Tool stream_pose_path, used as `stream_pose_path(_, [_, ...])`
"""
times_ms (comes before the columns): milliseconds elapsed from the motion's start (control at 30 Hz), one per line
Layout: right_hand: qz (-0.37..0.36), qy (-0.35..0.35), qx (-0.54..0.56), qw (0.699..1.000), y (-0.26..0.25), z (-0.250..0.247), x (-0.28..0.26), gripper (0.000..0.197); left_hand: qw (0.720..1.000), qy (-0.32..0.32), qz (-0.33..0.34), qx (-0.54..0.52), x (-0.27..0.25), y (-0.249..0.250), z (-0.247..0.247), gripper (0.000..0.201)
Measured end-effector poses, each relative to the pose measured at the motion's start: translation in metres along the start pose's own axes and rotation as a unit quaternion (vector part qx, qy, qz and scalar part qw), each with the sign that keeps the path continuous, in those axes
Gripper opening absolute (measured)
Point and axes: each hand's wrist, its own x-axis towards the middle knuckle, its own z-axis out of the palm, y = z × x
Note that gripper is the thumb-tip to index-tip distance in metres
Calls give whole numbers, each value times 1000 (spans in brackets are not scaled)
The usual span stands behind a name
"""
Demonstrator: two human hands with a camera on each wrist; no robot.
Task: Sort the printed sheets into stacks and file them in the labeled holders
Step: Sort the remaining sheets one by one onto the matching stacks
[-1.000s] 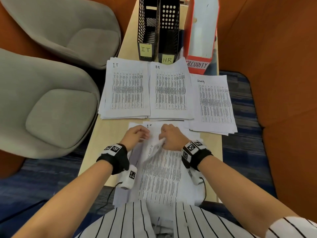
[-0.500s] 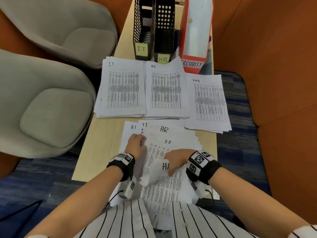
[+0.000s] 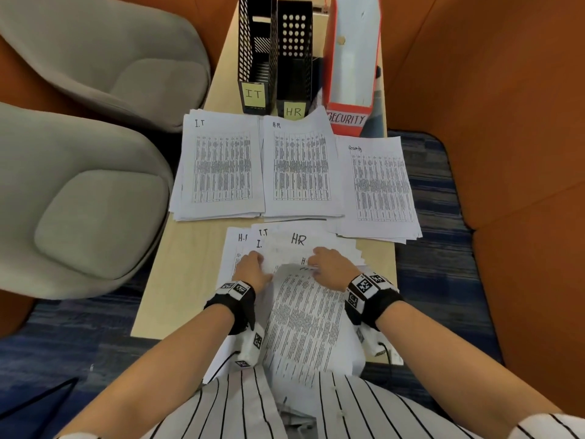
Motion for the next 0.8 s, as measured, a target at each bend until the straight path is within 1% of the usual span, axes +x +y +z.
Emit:
stream_pose_path(67, [10,-21,8,1000,5,8,4,32,1000,3,2,-8,1,-1,2,54])
stream_pose_path(100, [7,-36,4,999,5,11,5,34,1000,-5,0,-8,0,-1,2,53])
stream_pose_path(133, [6,-45,-1,999,5,13,6,36,1000,-13,2,2,1,-2,3,48])
stream_pose_path(200, [9,-43,1,999,4,16,5,37,999,-32,16,40,-1,1,1,26])
stream_pose_path(233, [8,-32,10,999,3,15,3,36,998,-38,30,35,-4,3,0,19])
stream_pose_path(267, [3,-9,24,1000,4,15,2,33,997,-40,57,14,-7,4,-1,18])
stream_pose_path(300, [-11,29,40,999,5,15,2,28,995,-52,84,-6,-12,8,-1,16])
stream_pose_path(333, [-35,75,51,995,5,15,0,21,991,-75,110,-24,-18,12,-2,12])
stream_pose_path(367, [-61,115,59,990,4,15,-2,14,986,-111,117,-41,-26,16,-4,9])
stream_pose_path(400, [-86,143,74,983,3,15,-3,8,980,-148,111,-71,-31,20,-7,5])
stream_pose_path(433, [-93,151,100,979,2,17,-5,10,974,-178,84,-114,-35,22,-9,3])
stream_pose_path(467, [-80,145,139,976,1,20,-6,16,964,-191,46,-177,-37,23,-13,6])
stream_pose_path(500, [-63,135,165,975,1,22,-8,23,956,-174,14,-234,-36,22,-15,11])
stream_pose_path(533, [-48,133,177,974,1,24,-8,29,955,-124,-7,-271,-31,19,-16,18])
stream_pose_path(567, [-37,138,175,974,2,26,-7,39,965,-59,-14,-257,-27,18,-19,23])
stream_pose_path(600, [-29,137,163,977,3,27,-6,48,977,-1,-8,-214,-22,16,-20,24])
stream_pose_path(633, [-21,132,135,982,2,26,-3,51,985,20,-4,-171,-17,16,-20,19])
stream_pose_path(667, [-17,125,95,987,0,25,0,46,991,11,-2,-133,-14,18,-21,10])
stream_pose_path(733, [-18,109,33,993,-4,21,5,21,996,-35,-8,-76,-13,22,-20,15])
stream_pose_path(767, [-19,105,21,994,-5,20,7,15,996,-45,-15,-70,-13,24,-20,11])
stream_pose_path(800, [-22,105,21,994,-5,21,9,14,996,-41,-11,-73,-12,23,-18,6])
